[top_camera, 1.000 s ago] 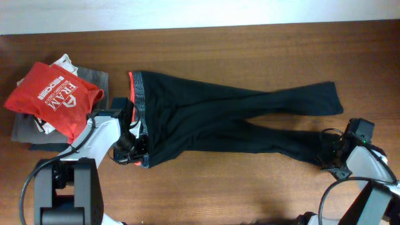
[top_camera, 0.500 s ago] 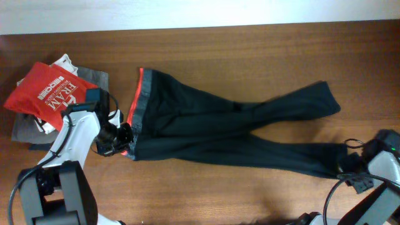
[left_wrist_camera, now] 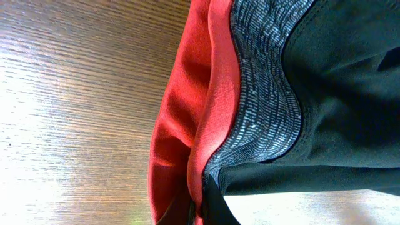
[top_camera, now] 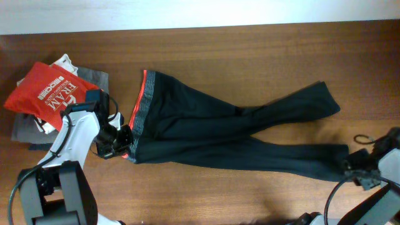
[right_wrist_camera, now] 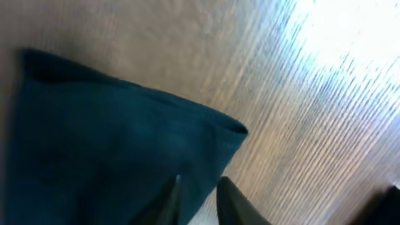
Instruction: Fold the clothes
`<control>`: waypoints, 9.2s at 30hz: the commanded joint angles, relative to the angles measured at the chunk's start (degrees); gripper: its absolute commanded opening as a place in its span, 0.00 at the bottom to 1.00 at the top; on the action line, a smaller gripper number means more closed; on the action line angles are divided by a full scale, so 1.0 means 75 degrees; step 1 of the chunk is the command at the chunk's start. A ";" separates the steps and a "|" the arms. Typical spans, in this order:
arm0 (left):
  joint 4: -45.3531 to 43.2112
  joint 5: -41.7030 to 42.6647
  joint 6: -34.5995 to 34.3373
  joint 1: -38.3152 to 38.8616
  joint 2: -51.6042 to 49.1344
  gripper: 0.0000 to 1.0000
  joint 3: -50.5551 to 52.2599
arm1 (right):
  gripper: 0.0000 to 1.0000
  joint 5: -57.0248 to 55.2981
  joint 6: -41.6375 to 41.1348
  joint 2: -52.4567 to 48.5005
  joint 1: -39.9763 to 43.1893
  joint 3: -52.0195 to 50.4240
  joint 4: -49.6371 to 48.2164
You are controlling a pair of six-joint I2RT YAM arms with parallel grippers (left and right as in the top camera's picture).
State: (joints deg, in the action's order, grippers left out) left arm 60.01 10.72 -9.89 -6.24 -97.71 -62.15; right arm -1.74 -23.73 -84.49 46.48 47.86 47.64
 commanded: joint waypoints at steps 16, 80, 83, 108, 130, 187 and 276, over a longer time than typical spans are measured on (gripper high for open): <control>-0.0478 0.0239 0.0041 -0.0041 0.0175 0.01 -0.0108 | 0.72 0.1664 0.2066 -0.1134 -0.1699 0.2122 -0.1647; -0.0868 0.0274 0.0041 -0.0041 0.0175 0.04 -0.0105 | 0.40 0.1416 0.1708 -0.3383 -0.1574 0.4357 -0.0245; -0.0903 0.0289 0.0041 -0.0041 0.0175 0.02 -0.0105 | 0.40 0.1411 0.1932 -0.3383 -0.1612 0.4360 0.0361; -0.1338 0.1262 0.0076 -0.0032 0.0347 0.36 -0.0108 | 0.44 0.1349 0.2133 -0.2699 -0.2159 0.4342 0.3159; -0.1853 0.0813 0.0076 0.0425 0.0347 0.00 -0.0105 | 0.58 0.1317 0.2302 -0.1565 -0.2055 0.3993 0.3692; -0.1376 0.0195 0.0067 0.0399 0.0347 0.02 -0.0099 | 0.04 0.2824 0.1769 -0.2471 -0.1349 0.2241 -0.3818; 0.0070 0.2148 -0.0192 0.0000 0.0877 0.44 -0.0108 | 0.56 0.1378 0.2122 0.0152 -0.0259 0.1588 0.2238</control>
State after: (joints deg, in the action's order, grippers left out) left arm 60.47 24.14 -10.57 -4.58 -95.70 -62.22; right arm 8.05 -8.78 -84.16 44.80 60.27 64.60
